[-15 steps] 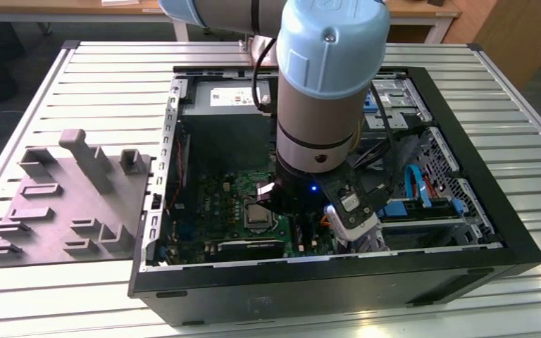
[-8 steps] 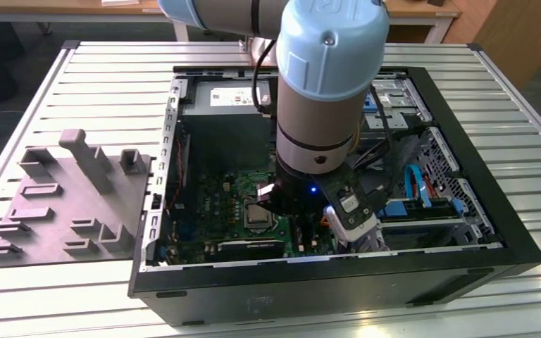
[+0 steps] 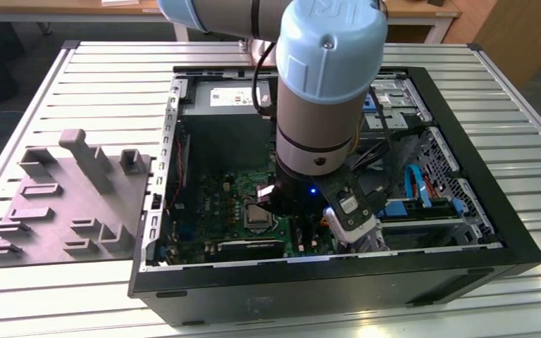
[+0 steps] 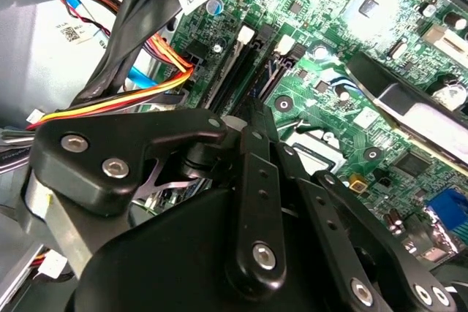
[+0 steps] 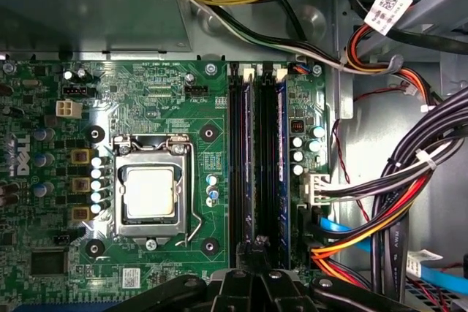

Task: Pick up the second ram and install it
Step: 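Press down the second ram until it locks into place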

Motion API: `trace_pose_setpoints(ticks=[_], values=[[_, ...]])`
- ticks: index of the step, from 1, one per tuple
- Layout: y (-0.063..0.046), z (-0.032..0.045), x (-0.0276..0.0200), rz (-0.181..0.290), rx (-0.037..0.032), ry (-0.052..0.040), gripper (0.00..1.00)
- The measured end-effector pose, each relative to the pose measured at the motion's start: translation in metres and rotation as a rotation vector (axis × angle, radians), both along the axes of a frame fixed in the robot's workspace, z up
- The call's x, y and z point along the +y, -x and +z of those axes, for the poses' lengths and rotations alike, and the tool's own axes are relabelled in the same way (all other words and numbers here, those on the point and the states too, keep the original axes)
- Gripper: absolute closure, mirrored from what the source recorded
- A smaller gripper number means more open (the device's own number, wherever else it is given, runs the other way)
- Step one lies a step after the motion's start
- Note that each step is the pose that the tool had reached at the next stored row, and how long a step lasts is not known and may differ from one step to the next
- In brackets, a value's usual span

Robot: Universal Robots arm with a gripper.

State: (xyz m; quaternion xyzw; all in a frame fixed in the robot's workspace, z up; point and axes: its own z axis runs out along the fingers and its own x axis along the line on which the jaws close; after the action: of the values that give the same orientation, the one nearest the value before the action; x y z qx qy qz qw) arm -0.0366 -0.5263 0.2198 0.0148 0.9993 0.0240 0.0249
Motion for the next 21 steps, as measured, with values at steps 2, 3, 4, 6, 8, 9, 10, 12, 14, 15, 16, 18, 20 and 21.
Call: trace_pose_setpoints(ticks=[2,3,4,6,8,9,10,12,14,15,16,18,20,21], values=[[0.0,-0.0003,0.0,0.0,0.0001,-0.0002,0.89],[0.0,-0.0003,0.0,0.0,0.0001,-0.0003,0.89],[0.0,-0.0004,0.0,0.0,0.0,-0.0004,0.89],[0.0,-0.0006,0.0,0.0,0.0,-0.0007,0.89],[0.0,-0.0018,0.0001,0.0,-0.0002,-0.0012,0.89],[0.0,-0.0026,0.0,0.0,0.0,-0.0009,0.89],[0.0,-0.0027,-0.0001,0.0,0.0001,-0.0005,0.89],[0.0,-0.0028,0.0,0.0,0.0001,-0.0006,0.89],[0.0,-0.003,0.0,0.0,0.0,-0.001,0.89],[0.0,-0.003,0.0,0.0,0.0,-0.001,0.89],[0.0,-0.0026,0.0,0.0,-0.0001,-0.0012,0.89],[0.0,0.0,0.0004,0.0,-0.0009,-0.0042,0.89],[0.0,0.0071,0.0,0.0,0.0,-0.0006,0.89],[0.0,0.0103,0.0001,0.0,-0.0002,-0.001,0.89]])
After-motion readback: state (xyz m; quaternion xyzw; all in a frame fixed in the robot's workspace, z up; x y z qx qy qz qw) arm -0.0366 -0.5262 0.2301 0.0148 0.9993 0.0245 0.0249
